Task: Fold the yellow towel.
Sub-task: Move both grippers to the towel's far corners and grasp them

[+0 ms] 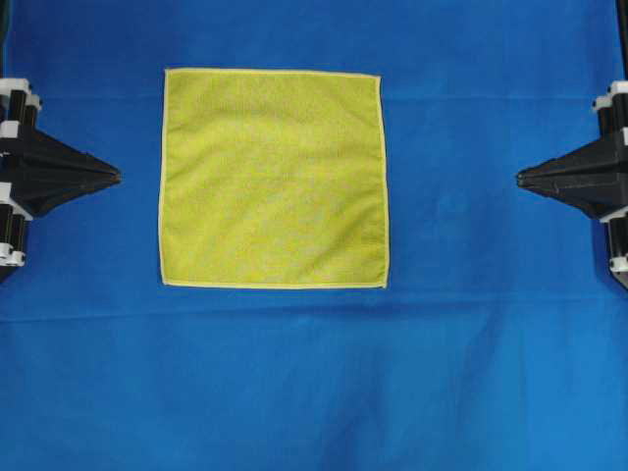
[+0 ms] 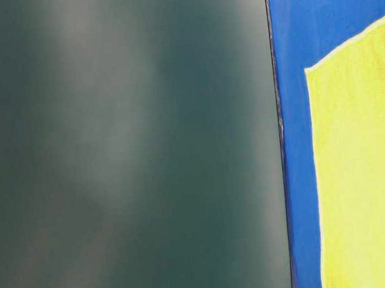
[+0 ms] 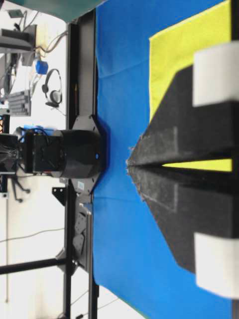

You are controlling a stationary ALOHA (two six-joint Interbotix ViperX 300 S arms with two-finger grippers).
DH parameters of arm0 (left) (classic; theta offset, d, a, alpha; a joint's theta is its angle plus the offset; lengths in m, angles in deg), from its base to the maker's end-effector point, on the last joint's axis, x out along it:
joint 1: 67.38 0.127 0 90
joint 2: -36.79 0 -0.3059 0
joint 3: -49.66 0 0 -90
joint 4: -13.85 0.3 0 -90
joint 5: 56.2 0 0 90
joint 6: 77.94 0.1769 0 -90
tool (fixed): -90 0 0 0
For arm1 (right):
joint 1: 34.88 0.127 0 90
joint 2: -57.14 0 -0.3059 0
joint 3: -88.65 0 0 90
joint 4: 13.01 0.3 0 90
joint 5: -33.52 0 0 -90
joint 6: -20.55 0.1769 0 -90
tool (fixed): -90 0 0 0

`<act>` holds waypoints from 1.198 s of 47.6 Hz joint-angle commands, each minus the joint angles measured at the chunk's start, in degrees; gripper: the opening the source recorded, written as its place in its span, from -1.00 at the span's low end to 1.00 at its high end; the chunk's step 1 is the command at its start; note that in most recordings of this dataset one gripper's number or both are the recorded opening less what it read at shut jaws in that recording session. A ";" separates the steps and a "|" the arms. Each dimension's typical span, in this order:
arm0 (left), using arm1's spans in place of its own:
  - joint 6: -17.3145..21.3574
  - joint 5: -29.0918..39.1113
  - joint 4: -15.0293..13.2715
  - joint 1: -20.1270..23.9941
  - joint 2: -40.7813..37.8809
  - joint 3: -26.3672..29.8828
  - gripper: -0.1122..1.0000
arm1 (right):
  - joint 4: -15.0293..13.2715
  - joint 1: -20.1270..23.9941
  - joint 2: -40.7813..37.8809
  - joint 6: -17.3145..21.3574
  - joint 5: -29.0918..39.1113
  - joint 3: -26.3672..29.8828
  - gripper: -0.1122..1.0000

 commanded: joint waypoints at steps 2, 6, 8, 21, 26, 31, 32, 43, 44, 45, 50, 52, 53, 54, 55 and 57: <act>-0.62 2.29 -1.93 0.97 -0.88 1.58 -0.80 | 0.09 -1.85 -1.14 -0.26 -0.09 1.58 -0.80; 0.09 3.87 -1.93 2.72 -1.23 1.41 -0.80 | 0.00 -4.31 -3.08 -0.53 1.85 2.81 -0.80; 0.44 4.75 -1.85 4.22 -2.02 1.14 -0.80 | 0.00 -5.80 -4.31 -0.44 2.64 3.43 -0.80; 0.35 4.83 -1.76 16.26 -10.46 -0.53 -0.80 | 0.09 -17.31 -18.37 0.26 5.98 8.26 -0.80; 0.53 4.57 -1.67 19.95 -13.80 -0.26 -0.79 | 0.18 -21.09 -25.05 0.26 6.77 10.20 -0.80; 0.70 4.13 -1.49 22.76 -16.52 -0.44 -0.70 | 0.09 -23.91 -32.43 0.18 9.58 14.15 -0.79; 0.79 4.04 -1.49 23.38 -17.05 -0.53 -0.62 | 0.09 -24.26 -33.84 0.09 10.02 14.94 -0.78; 3.43 -1.58 -1.49 30.67 -28.21 -0.53 0.57 | -0.79 -28.74 -49.04 -0.53 11.60 22.85 0.21; 3.69 -2.29 -1.49 31.03 -29.53 -0.35 0.64 | -1.14 -29.18 -50.89 -0.62 11.60 23.82 0.27; 3.87 -2.90 -1.49 31.38 -30.76 -0.26 0.69 | -1.41 -29.36 -52.12 -0.62 11.60 24.43 0.29; 4.66 -6.42 -1.49 32.87 -37.44 0.88 0.69 | -2.11 -29.79 -57.39 -0.62 11.78 27.25 0.20; 4.92 -7.82 -1.49 33.66 -40.25 1.49 0.69 | -2.29 -29.79 -59.41 -0.62 11.78 28.48 0.19; 5.10 -8.35 -1.49 34.01 -41.31 1.76 0.69 | -2.37 -29.79 -60.21 -0.53 11.69 28.83 0.19; 5.27 -8.70 -1.49 34.45 -42.28 2.11 0.69 | -2.37 -29.88 -60.91 -0.62 11.78 29.27 0.19; 5.54 -9.05 -1.49 34.89 -43.33 2.37 0.69 | -2.37 -29.97 -61.52 -0.53 11.69 29.62 0.19; 5.98 -9.58 -1.49 35.51 -45.09 2.99 0.69 | -2.37 -30.32 -63.19 -0.53 11.78 30.41 0.19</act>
